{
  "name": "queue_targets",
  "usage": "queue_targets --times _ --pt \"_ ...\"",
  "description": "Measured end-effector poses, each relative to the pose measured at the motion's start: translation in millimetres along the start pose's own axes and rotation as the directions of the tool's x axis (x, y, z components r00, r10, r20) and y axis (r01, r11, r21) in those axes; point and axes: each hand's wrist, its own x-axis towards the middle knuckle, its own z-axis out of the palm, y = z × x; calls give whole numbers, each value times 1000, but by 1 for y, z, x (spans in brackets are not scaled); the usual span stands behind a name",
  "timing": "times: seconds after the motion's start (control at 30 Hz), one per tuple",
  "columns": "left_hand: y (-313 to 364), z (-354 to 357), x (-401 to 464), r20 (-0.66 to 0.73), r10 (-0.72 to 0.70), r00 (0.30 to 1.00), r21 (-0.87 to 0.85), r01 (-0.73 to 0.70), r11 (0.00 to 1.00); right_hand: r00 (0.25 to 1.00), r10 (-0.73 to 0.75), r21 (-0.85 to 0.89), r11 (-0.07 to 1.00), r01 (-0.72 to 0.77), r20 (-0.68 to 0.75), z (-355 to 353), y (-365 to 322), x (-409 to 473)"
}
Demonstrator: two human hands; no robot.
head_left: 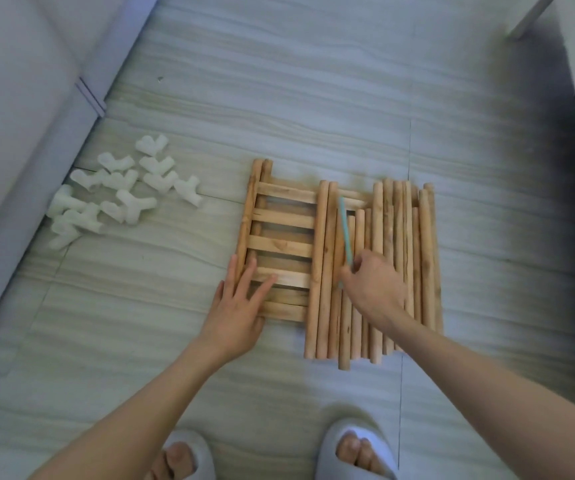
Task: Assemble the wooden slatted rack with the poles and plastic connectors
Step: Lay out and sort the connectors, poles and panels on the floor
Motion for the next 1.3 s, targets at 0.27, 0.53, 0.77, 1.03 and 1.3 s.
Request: queue_targets --times 0.27,0.53,0.77,1.03,1.3 --pt "9 -54 0 -81 -432 898 -939 77 336 792 -559 -183 776 604 247 14 -52 -38" --pt "-71 -65 -15 27 -784 620 -1000 13 -24 779 -573 -42 798 601 253 59 -113 -29" --pt "-198 -42 -23 487 -809 329 -824 -133 -550 784 -512 -126 804 581 350 79 -107 -18" --pt "-186 -82 15 356 -860 365 -877 -187 -442 753 -539 -128 775 619 377 80 -101 -15" --pt "-169 -83 12 389 -806 447 -836 -196 -512 722 -566 -70 766 639 397 71 -100 -12"
